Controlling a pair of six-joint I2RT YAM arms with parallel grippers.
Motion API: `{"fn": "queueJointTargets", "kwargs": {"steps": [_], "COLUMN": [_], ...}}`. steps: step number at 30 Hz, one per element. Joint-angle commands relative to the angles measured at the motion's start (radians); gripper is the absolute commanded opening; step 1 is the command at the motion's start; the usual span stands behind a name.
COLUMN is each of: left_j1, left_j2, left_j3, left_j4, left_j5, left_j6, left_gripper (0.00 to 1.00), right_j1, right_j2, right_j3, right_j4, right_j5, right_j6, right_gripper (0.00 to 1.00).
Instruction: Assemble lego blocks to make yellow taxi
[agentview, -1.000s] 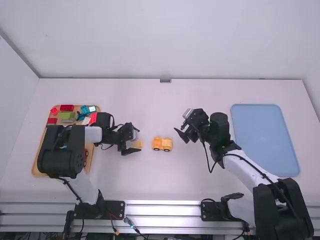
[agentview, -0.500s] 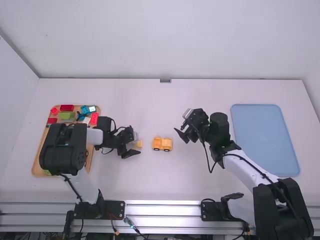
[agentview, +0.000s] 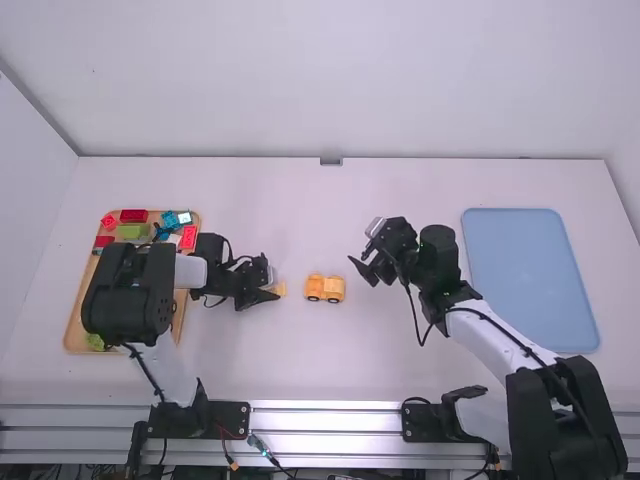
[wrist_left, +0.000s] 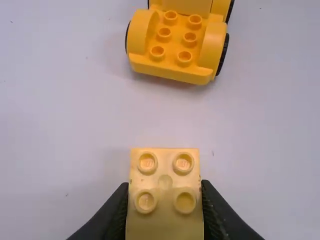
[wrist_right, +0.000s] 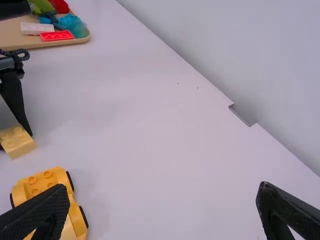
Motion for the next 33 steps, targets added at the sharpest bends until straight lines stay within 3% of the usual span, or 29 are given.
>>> {"fn": "queueJointTargets", "kwargs": {"steps": [1,8,11,14,20,25,33], "left_j1": [-0.003,-0.002,-0.003,0.0,-0.026,-0.069,-0.126], "left_j2": [0.018,0.013,0.006,0.006,0.006,0.006,0.006], "left_j3": [0.008,0.044,0.075,0.128,0.179,0.194,0.211], "left_j4": [0.003,-0.013,-0.045,-0.116,-0.174,-0.171,-0.193], "left_j5": [0.005,0.08,0.118,0.167,0.195,0.19,0.189], "left_j6": [0.014,-0.001,-0.002,0.0,0.006,-0.017,-0.027], "left_gripper": [0.21,0.27,0.27,0.29,0.28,0.28,0.31], "right_j1": [0.003,0.0,-0.018,-0.053,-0.034,0.027,0.082], "right_j2": [-0.017,-0.015,0.007,0.098,0.292,0.439,0.59], "right_j3": [-0.008,-0.008,-0.008,-0.008,-0.008,-0.008,0.001], "right_j4": [0.0,-0.061,-0.106,-0.105,-0.057,0.082,0.233], "right_j5": [-0.009,-0.015,-0.123,-0.322,-0.5,-0.517,-0.386], "right_j6": [0.004,0.005,-0.069,-0.141,-0.298,-0.306,-0.272], "right_gripper": [0.99,0.99,0.99,0.99,0.99,0.99,0.99]}}
